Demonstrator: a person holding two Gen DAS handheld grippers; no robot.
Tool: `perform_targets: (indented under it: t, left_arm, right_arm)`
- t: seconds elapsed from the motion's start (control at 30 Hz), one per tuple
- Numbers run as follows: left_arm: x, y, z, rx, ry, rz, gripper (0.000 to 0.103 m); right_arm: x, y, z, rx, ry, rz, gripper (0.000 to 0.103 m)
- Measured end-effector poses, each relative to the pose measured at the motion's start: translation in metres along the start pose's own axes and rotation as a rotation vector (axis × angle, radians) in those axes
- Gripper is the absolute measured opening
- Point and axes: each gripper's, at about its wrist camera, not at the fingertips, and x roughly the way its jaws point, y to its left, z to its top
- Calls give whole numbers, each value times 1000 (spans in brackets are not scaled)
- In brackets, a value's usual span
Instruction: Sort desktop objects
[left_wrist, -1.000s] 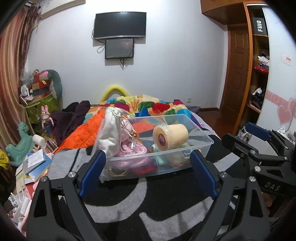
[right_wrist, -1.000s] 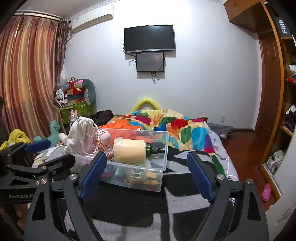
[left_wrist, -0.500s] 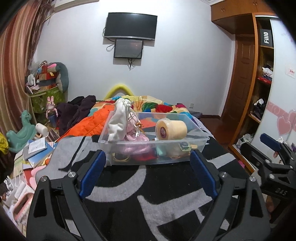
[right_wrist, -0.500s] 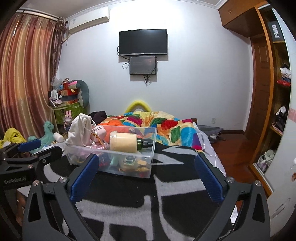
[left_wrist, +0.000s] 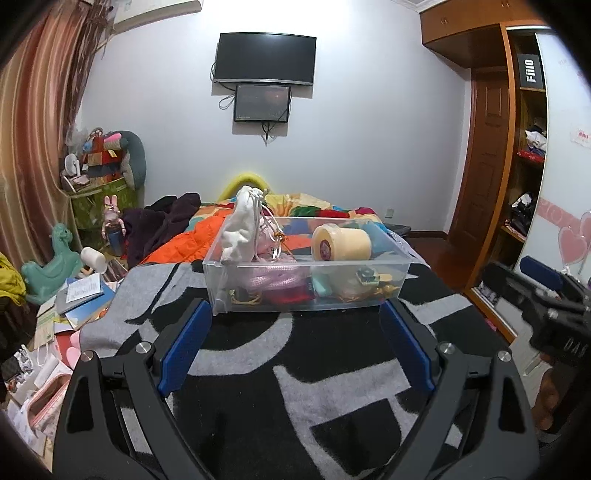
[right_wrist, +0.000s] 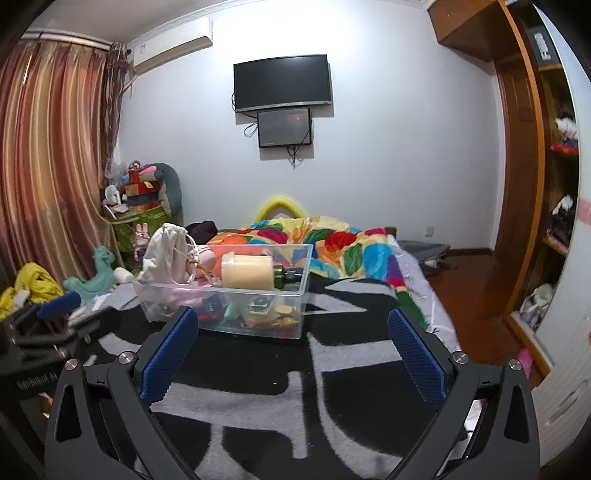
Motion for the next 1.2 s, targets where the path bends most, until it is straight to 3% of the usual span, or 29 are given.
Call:
perform_targets:
  t: [0.6,1.2]
  left_arm:
    - [17,-2,-14,-14,71,-54,97]
    - [18,5,-19,-60,77,-11,102]
  right_arm:
    - [0,6,-6,-12,3,7,102]
    - [1,4,-9,-9,17,8,102]
